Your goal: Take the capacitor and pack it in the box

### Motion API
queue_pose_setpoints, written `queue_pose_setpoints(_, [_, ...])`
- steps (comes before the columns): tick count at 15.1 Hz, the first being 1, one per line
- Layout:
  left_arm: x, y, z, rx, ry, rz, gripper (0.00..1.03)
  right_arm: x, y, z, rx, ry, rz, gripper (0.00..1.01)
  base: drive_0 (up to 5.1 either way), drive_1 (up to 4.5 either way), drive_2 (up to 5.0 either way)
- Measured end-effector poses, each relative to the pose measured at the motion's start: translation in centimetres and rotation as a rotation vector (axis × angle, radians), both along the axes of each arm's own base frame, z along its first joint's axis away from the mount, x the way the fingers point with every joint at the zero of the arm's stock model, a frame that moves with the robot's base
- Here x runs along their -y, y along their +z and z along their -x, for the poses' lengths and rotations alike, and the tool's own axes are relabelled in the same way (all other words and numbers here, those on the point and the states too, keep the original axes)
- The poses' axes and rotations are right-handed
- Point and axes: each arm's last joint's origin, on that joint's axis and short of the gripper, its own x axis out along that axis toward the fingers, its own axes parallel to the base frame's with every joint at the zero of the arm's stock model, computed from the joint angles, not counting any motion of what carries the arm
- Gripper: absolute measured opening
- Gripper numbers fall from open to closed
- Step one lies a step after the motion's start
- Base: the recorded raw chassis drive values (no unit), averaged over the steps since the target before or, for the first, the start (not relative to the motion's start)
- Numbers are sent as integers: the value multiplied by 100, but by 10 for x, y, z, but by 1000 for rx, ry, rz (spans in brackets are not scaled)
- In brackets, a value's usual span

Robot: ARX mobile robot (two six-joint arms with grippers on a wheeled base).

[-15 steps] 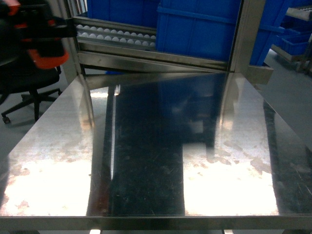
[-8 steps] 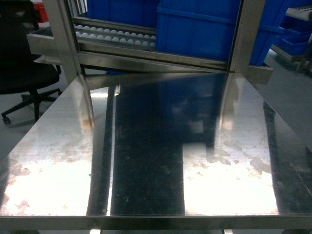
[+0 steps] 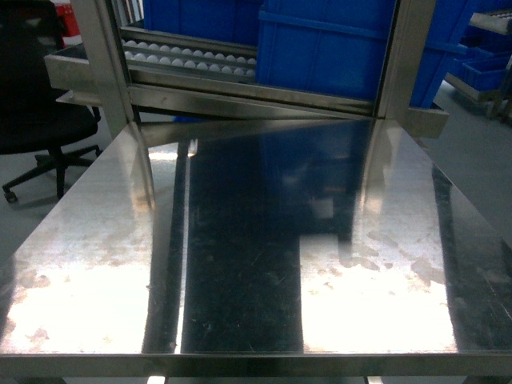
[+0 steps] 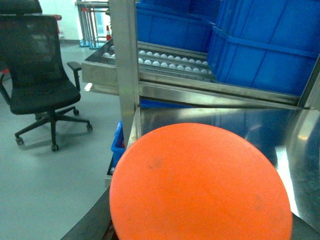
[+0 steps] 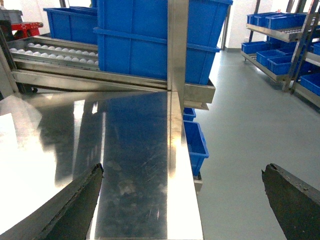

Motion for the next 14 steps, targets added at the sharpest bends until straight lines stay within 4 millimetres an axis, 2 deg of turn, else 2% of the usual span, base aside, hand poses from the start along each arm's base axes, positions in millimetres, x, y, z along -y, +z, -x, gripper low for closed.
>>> queue_pose_setpoints(5, [-14,-21,30,0,-3,1,44,0,0,0,0,0,0,98,0,0,0])
queue_pose_setpoints(7, [-26,-27,40,-4,17,1,44,0,0,0,0,-1,0,98,0,0,0])
queue_pose_setpoints(14, [-24,-41,61,12,-7,0,44,0,0,0,0,0,0,98,0,0,0])
